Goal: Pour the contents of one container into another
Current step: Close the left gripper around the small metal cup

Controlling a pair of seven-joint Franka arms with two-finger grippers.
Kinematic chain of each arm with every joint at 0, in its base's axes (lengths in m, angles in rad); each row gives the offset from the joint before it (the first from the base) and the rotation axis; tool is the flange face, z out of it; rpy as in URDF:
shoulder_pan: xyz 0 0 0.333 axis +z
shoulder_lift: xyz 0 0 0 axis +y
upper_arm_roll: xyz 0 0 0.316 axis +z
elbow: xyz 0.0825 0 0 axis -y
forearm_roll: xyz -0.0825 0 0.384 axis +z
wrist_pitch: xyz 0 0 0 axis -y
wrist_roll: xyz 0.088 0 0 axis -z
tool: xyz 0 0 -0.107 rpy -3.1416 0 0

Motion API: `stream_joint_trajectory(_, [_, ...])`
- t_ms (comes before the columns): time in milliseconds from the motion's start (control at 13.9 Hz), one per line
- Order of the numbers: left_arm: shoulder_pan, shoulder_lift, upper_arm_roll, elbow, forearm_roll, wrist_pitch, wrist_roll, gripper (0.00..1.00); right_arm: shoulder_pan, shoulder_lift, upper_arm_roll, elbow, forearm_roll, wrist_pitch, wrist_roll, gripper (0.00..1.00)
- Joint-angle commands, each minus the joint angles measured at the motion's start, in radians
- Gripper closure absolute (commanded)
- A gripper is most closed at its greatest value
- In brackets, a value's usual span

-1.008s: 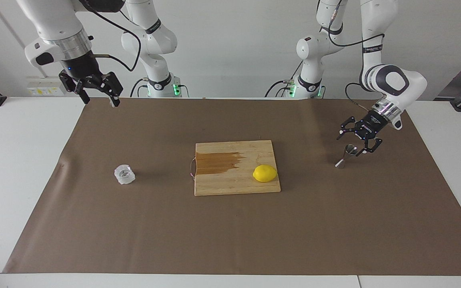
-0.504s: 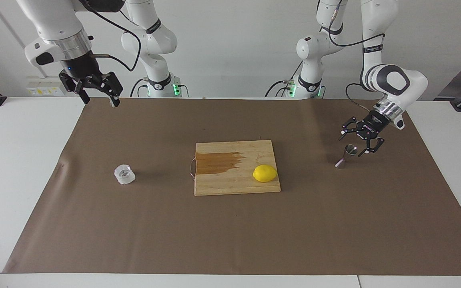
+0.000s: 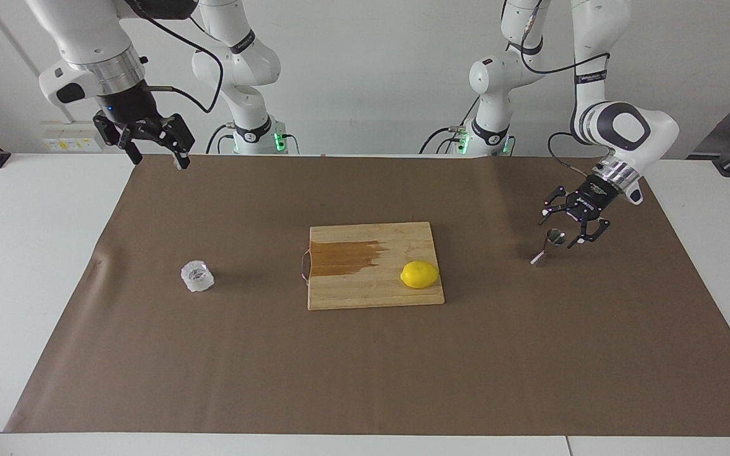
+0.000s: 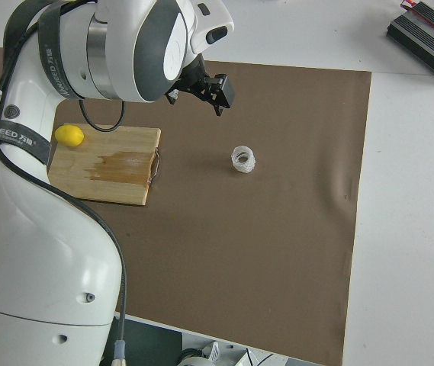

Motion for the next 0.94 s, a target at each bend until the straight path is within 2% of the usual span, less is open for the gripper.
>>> stream_joint_trajectory(0, [-0.018,0.015,0.003,0.007,-0.022,0.026,0.018,0.19,-0.014,-0.004,0.004,0.008,0.027,-0.018,-0.024,0.00])
stream_joint_trajectory(864, [-0.026,0.015,0.002,0.005,-0.076,0.054,0.007,0.20,-0.014,-0.004,0.004,0.008,0.027,-0.018,-0.024,0.00])
